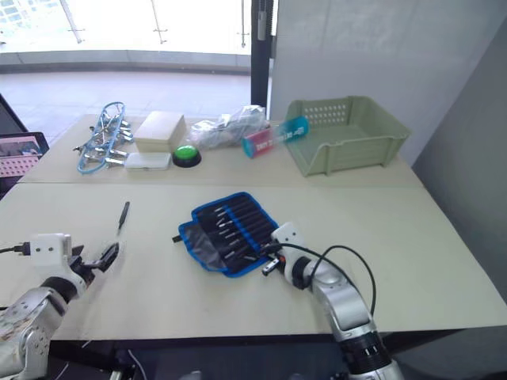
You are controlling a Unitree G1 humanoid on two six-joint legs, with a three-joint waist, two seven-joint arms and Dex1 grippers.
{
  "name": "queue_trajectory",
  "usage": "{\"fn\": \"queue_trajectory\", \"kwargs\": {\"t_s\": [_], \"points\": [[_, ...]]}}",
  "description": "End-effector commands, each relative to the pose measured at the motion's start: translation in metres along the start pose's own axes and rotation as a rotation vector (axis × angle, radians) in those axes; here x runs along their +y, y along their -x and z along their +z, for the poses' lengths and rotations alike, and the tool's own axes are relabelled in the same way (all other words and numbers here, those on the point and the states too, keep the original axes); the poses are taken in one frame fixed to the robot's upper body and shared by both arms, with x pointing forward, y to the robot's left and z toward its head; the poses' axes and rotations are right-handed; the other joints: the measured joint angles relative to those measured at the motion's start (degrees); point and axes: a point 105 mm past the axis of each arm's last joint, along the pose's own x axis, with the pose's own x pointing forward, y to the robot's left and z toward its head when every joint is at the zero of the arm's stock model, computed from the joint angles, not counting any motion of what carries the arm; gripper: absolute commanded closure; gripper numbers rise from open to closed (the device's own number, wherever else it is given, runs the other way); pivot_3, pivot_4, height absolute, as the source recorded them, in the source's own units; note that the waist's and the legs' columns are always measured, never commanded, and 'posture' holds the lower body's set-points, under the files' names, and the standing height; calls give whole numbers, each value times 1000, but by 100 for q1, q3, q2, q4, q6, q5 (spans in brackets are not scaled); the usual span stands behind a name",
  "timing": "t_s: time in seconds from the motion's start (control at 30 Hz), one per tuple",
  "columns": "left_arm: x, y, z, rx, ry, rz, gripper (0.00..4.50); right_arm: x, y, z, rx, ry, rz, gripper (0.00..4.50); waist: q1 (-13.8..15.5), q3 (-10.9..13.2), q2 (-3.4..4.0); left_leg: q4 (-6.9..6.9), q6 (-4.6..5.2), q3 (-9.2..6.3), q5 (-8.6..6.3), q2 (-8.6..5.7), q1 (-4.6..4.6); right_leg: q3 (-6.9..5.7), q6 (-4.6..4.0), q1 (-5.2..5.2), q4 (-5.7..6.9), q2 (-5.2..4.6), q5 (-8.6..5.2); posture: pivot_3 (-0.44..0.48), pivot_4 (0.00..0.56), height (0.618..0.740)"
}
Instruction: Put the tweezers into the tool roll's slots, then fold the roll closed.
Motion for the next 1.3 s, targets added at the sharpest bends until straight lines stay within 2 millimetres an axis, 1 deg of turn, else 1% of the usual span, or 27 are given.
{"fn": "queue_trajectory", "kwargs": {"t_s": [0.03, 0.13, 0.23, 0.37, 0.47, 0.57, 0.67, 0.77, 0.8, 0.87, 0.93, 1.2, 1.27, 1.3], "points": [[5, -16, -4, 29, -23, 58, 149, -6, 4, -35, 130, -49, -42, 4500, 5, -3, -4, 0, 0, 0, 0, 0, 1, 0, 0, 0, 0, 0, 0, 0, 150, 716], [5, -32, -11, 61, -26, 73, 149, -7, 4, -34, 127, -49, -47, 4500, 14, -3, 0, 0, -1, 1, 1, 0, 3, 0, 0, 2, 1, 0, 0, 0, 150, 716], [1, -46, -17, 84, -12, 67, 149, -7, 4, -33, 125, -48, -51, 4500, 30, -8, 23, 1, -4, 1, 3, 0, 9, 0, 0, 4, 7, 0, 0, 0, 150, 716], [-16, -62, -20, 94, 20, 15, 149, -7, 5, -33, 124, -45, -51, 4500, 62, -14, 49, 1, -6, 0, 5, 0, 16, 0, 0, 7, 15, 0, 0, 0, 150, 716], [-26, -69, -24, 107, 16, -10, 149, -7, 6, -33, 124, -43, -50, 4500, 85, -25, 68, 1, -7, -1, 6, -1, 17, 0, 0, 10, 14, 0, 0, 0, 150, 716], [-30, -75, -28, 114, 13, -20, 878, -6, 6, -32, 122, -42, -51, 4500, 106, -36, 87, 2, -7, -1, 5, -2, 17, 0, 0, 13, 13, 0, 0, 0, 150, 716], [-33, -78, -27, 107, 11, -36, 1930, -6, 6, -32, 121, -43, -54, 4500, 121, -38, 91, 2, -7, -1, 5, -3, 20, 0, 1, 16, 12, 0, 0, 0, 150, 716], [-37, -81, -25, 102, -2, -58, 2829, -5, 7, -33, 122, -46, -55, 4500, 139, -39, 91, 2, -6, -1, 5, -3, 20, 0, 1, 18, 9, 0, 0, 0, 150, 716], [-37, -82, -22, 94, 7, -63, 3233, -5, 7, -33, 123, -46, -55, 4500, 143, -39, 91, 2, -6, -1, 5, -4, 20, 0, 1, 19, 8, 0, 0, 0, 150, 716], [-36, -84, -17, 79, 7, -64, 3901, -5, 7, -33, 122, -48, -58, 4500, 146, -39, 91, 2, -6, -1, 5, -4, 20, -1, 2, 20, 6, 0, 0, 0, 150, 716], [-35, -84, -13, 65, 6, -65, 4464, -5, 7, -33, 123, -48, -60, 4500, 144, -39, 90, 3, -6, -1, 5, -4, 19, -1, 2, 20, 5, 0, 0, 0, 150, 716], [-26, -83, 12, -18, -7, -63, 4464, -5, 6, -33, 121, -53, -62, 4500, 111, -37, 86, 2, -6, -2, 5, -4, 16, -2, 3, 18, 2, 0, 0, 0, 150, 716], [-33, -79, 28, -73, -16, -103, 4464, -5, 6, -34, 123, -55, -61, 4500, 101, -34, 82, 1, -6, -2, 5, -4, 12, -3, 3, 15, 2, 0, 0, 0, 150, 716], [-47, -73, 45, -131, -53, -182, 4464, -4, 6, -35, 126, -55, -59, 4500, 87, -30, 74, 1, -6, -2, 5, -4, 10, -3, 3, 13, 1, 0, 0, 0, 150, 716]]}}
